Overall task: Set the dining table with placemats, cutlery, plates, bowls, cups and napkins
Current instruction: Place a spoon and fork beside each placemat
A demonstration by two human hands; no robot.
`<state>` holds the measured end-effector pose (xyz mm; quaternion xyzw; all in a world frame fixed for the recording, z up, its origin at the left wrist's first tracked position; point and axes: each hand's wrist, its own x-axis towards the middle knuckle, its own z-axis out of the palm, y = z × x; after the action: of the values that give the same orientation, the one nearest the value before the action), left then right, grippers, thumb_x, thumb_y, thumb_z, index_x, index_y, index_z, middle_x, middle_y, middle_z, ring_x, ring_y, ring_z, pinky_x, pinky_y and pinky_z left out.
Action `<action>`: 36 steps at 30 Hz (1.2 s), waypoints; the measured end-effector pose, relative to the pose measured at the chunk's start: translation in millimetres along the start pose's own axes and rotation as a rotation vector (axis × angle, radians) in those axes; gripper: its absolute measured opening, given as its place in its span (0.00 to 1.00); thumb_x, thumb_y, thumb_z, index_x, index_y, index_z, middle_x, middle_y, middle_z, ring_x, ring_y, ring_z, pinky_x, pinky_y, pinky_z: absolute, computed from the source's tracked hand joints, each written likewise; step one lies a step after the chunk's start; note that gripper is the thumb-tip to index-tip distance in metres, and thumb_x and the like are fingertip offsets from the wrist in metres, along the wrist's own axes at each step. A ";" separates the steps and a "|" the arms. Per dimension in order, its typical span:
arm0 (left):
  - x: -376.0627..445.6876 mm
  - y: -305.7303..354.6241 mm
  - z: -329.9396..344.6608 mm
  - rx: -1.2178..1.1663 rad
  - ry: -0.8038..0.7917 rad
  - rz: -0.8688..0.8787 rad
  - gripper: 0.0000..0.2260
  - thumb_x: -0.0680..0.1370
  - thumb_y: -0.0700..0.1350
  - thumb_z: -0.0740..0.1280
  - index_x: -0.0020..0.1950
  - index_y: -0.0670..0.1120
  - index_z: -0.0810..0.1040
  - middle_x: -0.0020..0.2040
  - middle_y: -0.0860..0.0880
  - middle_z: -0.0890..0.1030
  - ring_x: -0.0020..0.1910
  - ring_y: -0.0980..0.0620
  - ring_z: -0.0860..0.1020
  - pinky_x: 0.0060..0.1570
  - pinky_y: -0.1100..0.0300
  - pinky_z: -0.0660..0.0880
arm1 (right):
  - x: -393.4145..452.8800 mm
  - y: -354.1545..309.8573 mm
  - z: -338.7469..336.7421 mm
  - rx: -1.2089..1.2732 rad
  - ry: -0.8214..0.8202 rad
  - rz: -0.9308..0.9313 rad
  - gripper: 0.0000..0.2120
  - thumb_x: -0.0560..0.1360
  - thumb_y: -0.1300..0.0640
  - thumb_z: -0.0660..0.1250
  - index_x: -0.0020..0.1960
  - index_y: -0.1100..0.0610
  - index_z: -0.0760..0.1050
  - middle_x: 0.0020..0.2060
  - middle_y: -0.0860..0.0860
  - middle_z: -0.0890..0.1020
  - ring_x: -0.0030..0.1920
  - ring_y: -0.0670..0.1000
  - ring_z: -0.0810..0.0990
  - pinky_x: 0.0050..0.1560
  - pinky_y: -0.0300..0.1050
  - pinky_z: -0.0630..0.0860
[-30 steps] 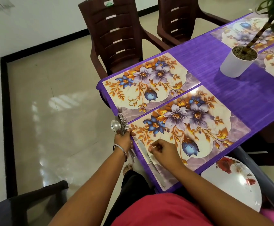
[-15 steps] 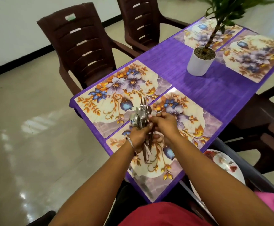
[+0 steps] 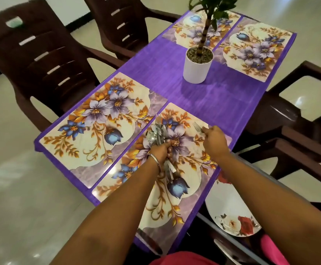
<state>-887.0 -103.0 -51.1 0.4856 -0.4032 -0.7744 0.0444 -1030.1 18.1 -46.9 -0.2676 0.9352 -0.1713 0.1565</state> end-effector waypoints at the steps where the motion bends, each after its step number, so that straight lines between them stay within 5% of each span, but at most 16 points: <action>1: 2.2 1.1 3.6 -0.022 -0.016 -0.035 0.11 0.81 0.41 0.60 0.40 0.43 0.76 0.19 0.54 0.67 0.16 0.57 0.62 0.20 0.70 0.61 | 4.8 4.3 2.0 -0.011 0.006 -0.011 0.20 0.78 0.68 0.58 0.69 0.60 0.72 0.59 0.61 0.72 0.60 0.61 0.72 0.58 0.47 0.71; 5: 9.6 -0.5 1.1 -0.128 -0.103 -0.123 0.13 0.83 0.42 0.54 0.44 0.43 0.74 0.21 0.53 0.67 0.17 0.58 0.60 0.20 0.71 0.59 | 25.0 10.3 8.8 0.023 0.033 -0.045 0.15 0.79 0.64 0.60 0.64 0.61 0.76 0.53 0.58 0.74 0.57 0.59 0.72 0.52 0.44 0.71; 8: 12.7 -0.6 -1.9 -0.120 -0.129 -0.142 0.12 0.83 0.42 0.54 0.46 0.42 0.75 0.23 0.51 0.72 0.17 0.57 0.61 0.20 0.71 0.60 | 30.0 9.8 11.1 0.045 0.085 -0.019 0.13 0.81 0.59 0.58 0.61 0.61 0.77 0.57 0.57 0.74 0.60 0.57 0.71 0.59 0.45 0.71; 14: 12.9 -1.3 -1.1 -0.109 -0.115 -0.141 0.12 0.83 0.41 0.54 0.47 0.42 0.75 0.25 0.49 0.76 0.17 0.57 0.62 0.19 0.69 0.61 | 19.8 8.0 18.7 0.083 0.174 -0.088 0.15 0.78 0.66 0.61 0.63 0.62 0.77 0.54 0.57 0.76 0.58 0.57 0.70 0.57 0.46 0.71; 18: 11.1 0.2 -1.1 -0.099 -0.115 -0.136 0.12 0.83 0.41 0.54 0.46 0.42 0.74 0.25 0.49 0.77 0.16 0.57 0.62 0.19 0.70 0.61 | 23.8 6.4 18.6 0.211 0.177 -0.014 0.13 0.78 0.66 0.62 0.60 0.62 0.78 0.55 0.56 0.75 0.57 0.54 0.72 0.55 0.36 0.69; 22: 11.1 -0.5 -2.0 -0.071 -0.107 -0.126 0.12 0.83 0.41 0.54 0.45 0.42 0.76 0.27 0.48 0.79 0.17 0.57 0.62 0.19 0.69 0.61 | 25.5 9.2 18.4 0.323 0.182 0.078 0.09 0.79 0.64 0.63 0.56 0.61 0.78 0.54 0.54 0.74 0.49 0.46 0.70 0.40 0.19 0.64; 31: 12.5 -2.4 -3.1 -0.081 -0.135 -0.113 0.12 0.83 0.42 0.55 0.45 0.42 0.76 0.28 0.49 0.80 0.17 0.58 0.63 0.19 0.69 0.62 | 25.8 14.6 16.3 0.336 0.170 0.048 0.09 0.78 0.64 0.64 0.57 0.61 0.78 0.54 0.55 0.74 0.51 0.50 0.74 0.44 0.26 0.68; 36: 10.5 -1.3 -3.3 -0.089 -0.132 -0.107 0.12 0.83 0.42 0.55 0.45 0.42 0.75 0.28 0.48 0.80 0.16 0.58 0.63 0.19 0.69 0.63 | 28.4 14.9 19.5 0.367 0.193 0.078 0.08 0.78 0.65 0.64 0.56 0.60 0.77 0.55 0.54 0.74 0.47 0.47 0.72 0.38 0.24 0.66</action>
<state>-889.5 -108.9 -60.1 0.4519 -0.3442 -0.8230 -0.0021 -1052.3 9.7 -76.0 -0.1808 0.9085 -0.3575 0.1190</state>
